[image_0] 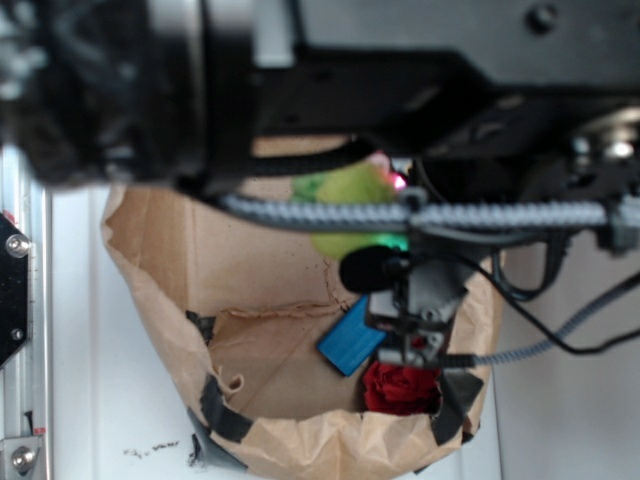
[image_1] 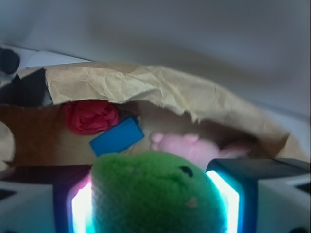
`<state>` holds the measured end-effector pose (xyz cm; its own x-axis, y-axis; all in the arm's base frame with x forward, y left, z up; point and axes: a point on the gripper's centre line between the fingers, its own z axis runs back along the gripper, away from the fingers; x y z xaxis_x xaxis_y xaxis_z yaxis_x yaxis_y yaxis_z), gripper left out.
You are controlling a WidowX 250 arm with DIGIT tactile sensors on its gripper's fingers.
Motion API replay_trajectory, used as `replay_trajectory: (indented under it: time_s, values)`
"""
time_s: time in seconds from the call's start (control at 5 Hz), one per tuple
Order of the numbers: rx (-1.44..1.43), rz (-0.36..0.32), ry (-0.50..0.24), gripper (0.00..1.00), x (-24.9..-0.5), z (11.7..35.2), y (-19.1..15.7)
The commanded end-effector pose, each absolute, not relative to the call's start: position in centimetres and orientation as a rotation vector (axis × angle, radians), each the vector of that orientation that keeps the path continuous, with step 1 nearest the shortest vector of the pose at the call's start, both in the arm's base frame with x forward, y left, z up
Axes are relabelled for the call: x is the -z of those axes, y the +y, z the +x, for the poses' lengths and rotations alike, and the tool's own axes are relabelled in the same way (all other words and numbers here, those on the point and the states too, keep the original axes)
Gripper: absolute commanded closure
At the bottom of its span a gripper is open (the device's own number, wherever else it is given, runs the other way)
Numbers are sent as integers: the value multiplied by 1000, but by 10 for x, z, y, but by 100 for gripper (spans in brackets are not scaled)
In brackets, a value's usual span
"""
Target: Grab the green animal.
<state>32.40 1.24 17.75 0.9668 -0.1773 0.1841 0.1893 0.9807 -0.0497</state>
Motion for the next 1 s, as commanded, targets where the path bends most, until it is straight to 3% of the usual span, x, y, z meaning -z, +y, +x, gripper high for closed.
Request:
replay_trajectory:
  time_s: [0.0, 0.4, 0.8]
  values:
    - [-29, 37, -335, 100, -194, 307, 19]
    - [1, 48, -360, 100, -195, 300, 15]
    - [89, 62, -334, 100, -194, 305, 14]
